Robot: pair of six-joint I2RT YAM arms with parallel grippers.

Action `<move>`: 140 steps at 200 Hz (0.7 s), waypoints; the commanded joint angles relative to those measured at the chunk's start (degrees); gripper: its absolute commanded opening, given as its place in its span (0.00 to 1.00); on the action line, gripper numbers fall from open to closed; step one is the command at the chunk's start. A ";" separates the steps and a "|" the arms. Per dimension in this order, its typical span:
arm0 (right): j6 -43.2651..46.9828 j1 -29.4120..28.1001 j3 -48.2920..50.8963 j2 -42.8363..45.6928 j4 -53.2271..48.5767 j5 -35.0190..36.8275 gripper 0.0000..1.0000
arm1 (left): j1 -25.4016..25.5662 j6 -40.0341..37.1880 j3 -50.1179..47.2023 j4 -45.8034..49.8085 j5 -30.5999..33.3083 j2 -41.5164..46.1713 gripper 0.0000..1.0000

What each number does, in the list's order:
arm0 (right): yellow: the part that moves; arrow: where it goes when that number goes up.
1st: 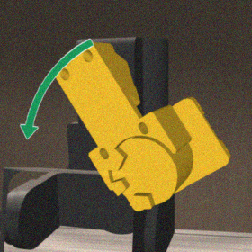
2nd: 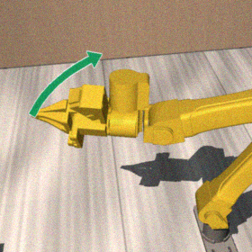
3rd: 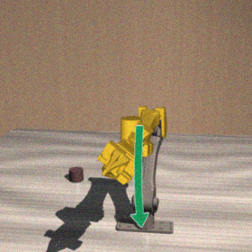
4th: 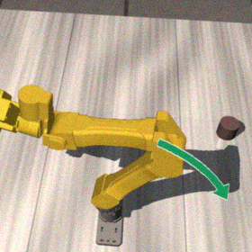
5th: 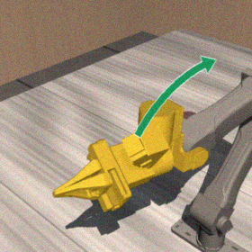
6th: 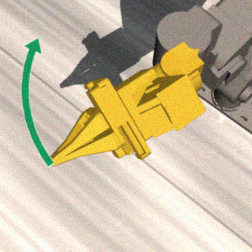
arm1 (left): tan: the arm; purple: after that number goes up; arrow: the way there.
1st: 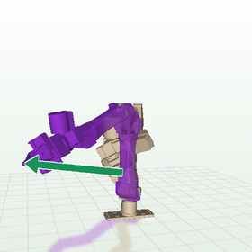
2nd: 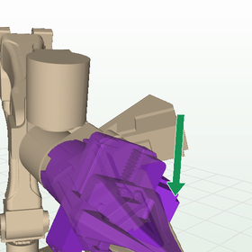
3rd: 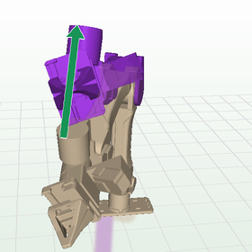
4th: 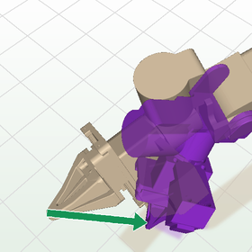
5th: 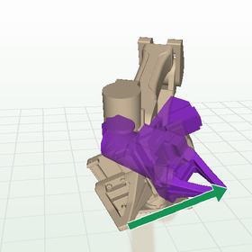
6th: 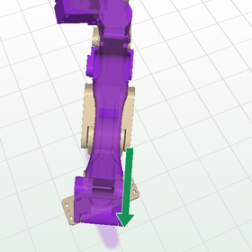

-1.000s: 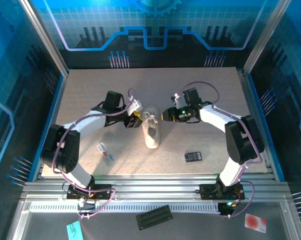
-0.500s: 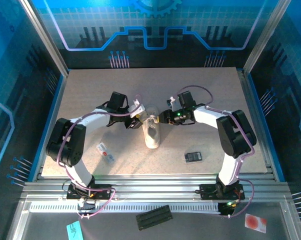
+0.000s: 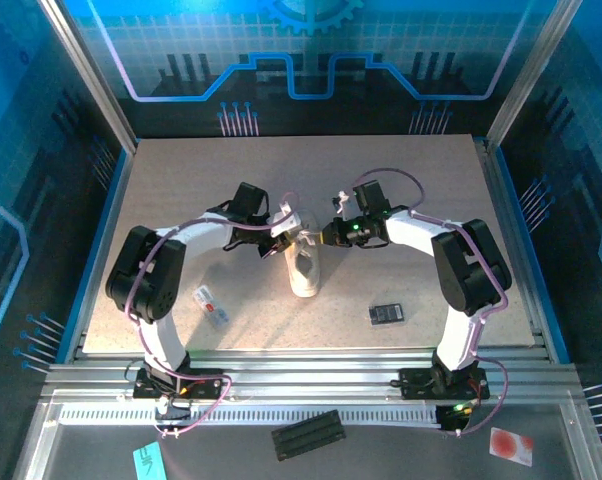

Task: Tie the shoes

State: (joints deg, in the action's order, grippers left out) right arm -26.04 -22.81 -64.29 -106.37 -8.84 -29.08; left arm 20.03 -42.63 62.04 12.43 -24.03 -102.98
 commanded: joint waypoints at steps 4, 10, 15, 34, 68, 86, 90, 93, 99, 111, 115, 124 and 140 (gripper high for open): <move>3.34 0.66 -1.83 2.07 -3.59 3.34 0.00 | -0.62 -2.08 -2.02 2.65 2.80 3.92 0.00; 4.01 0.95 -2.33 2.12 -4.33 3.65 0.00 | -0.69 -2.25 -2.45 2.78 3.34 4.43 0.00; 4.57 1.02 -2.76 2.21 -5.05 3.96 0.00 | -0.77 -2.28 -2.76 2.77 3.62 4.69 0.00; 6.27 1.25 -3.89 2.51 -7.00 5.79 0.00 | -1.37 -2.04 -3.54 3.27 4.03 5.42 0.00; 8.25 1.22 -3.72 3.82 -8.18 9.38 0.00 | -2.01 -2.25 -5.21 3.11 4.46 6.84 0.00; 9.19 1.19 -3.91 3.77 -8.71 9.91 0.00 | -2.38 -2.84 -5.65 4.02 4.91 7.07 0.00; 9.32 1.24 -3.91 3.67 -8.82 9.92 0.00 | -2.57 -3.01 -5.68 4.43 4.65 6.96 0.00; 9.41 1.19 -3.92 3.58 -8.81 9.95 0.00 | -2.69 -3.11 -5.70 4.83 4.47 6.85 0.00; 9.51 1.24 -3.91 3.51 -8.84 10.01 0.00 | -2.93 -3.16 -5.63 5.55 4.20 6.72 0.00; 9.84 1.19 -3.61 3.28 -8.78 10.39 0.00 | -3.15 -3.62 -5.74 6.99 4.00 6.41 0.00; 9.94 1.21 -3.37 3.26 -8.80 10.61 0.00 | -3.16 -3.68 -5.85 7.26 4.11 6.34 0.00; 10.30 1.19 -3.01 3.11 -9.08 11.52 0.00 | -3.16 -3.86 -6.12 7.81 4.77 6.13 0.00; 10.96 1.28 -2.43 2.68 -9.97 12.33 0.00 | -3.49 -3.25 -6.68 7.76 5.80 5.80 0.00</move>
State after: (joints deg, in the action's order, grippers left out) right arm -17.26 -22.17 -67.13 -103.92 -16.01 -20.23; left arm 17.76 -44.88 57.43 15.22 -20.53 -97.65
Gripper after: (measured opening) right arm 0.041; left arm 0.046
